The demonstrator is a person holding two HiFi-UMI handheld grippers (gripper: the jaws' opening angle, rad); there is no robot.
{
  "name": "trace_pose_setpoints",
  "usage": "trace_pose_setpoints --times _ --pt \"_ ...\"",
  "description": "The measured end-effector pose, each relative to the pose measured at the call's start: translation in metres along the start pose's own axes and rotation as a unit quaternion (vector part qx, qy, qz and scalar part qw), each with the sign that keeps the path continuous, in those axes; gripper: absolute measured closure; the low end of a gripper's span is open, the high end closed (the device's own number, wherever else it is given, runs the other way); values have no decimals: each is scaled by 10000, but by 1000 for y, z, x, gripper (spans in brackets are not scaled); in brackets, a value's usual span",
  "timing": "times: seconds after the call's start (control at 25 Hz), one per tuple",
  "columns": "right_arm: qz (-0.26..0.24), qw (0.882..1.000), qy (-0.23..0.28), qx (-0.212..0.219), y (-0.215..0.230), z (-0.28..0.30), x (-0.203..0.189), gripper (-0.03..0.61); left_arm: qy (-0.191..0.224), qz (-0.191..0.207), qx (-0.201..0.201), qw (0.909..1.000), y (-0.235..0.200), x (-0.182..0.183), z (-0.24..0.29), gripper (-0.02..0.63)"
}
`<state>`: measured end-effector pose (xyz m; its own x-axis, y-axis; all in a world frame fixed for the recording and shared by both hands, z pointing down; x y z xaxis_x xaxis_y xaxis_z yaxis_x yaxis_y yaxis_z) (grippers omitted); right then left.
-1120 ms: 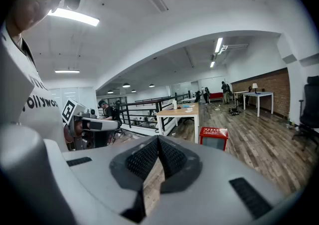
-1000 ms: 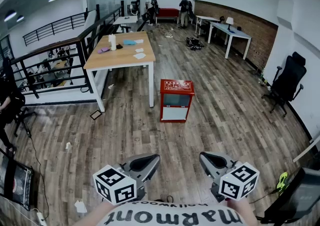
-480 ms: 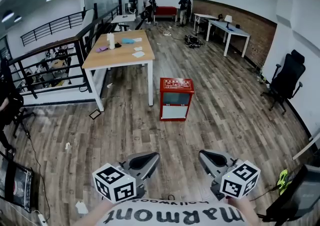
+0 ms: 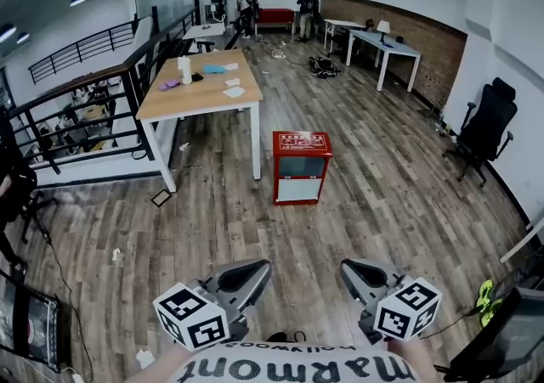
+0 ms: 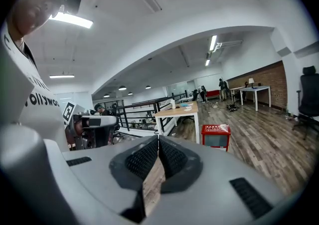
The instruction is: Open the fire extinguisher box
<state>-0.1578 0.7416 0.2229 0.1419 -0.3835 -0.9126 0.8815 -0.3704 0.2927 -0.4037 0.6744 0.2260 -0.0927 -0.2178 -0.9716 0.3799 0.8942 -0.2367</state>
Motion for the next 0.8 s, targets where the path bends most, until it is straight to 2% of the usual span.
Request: trace_pose_setpoints --times 0.2,0.36,0.6,0.8 --pt "8 9993 -229 -288 -5 4 -26 568 -185 -26 -80 9998 -15 -14 -5 607" --pt "-30 9984 -401 -405 -5 7 -32 568 -300 -258 -43 9992 -21 -24 -2 607" --pt "1 9986 -481 -201 11 27 -26 568 -348 -214 -19 9992 -29 -24 14 607" --pt "-101 9982 -580 96 57 58 -7 568 -266 -266 349 9987 -54 -20 48 607"
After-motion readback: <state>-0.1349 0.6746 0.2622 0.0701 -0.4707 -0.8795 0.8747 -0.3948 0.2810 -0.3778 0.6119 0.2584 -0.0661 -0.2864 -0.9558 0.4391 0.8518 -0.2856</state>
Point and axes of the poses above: the fingertips, and each gripper's own axes: z forward along the fingers, y to its right, x out of its top, the point moved 8 cm from there along -z, backward along the fingers, and after that the axes turned 8 degrees about z, right-handed, at the moved point
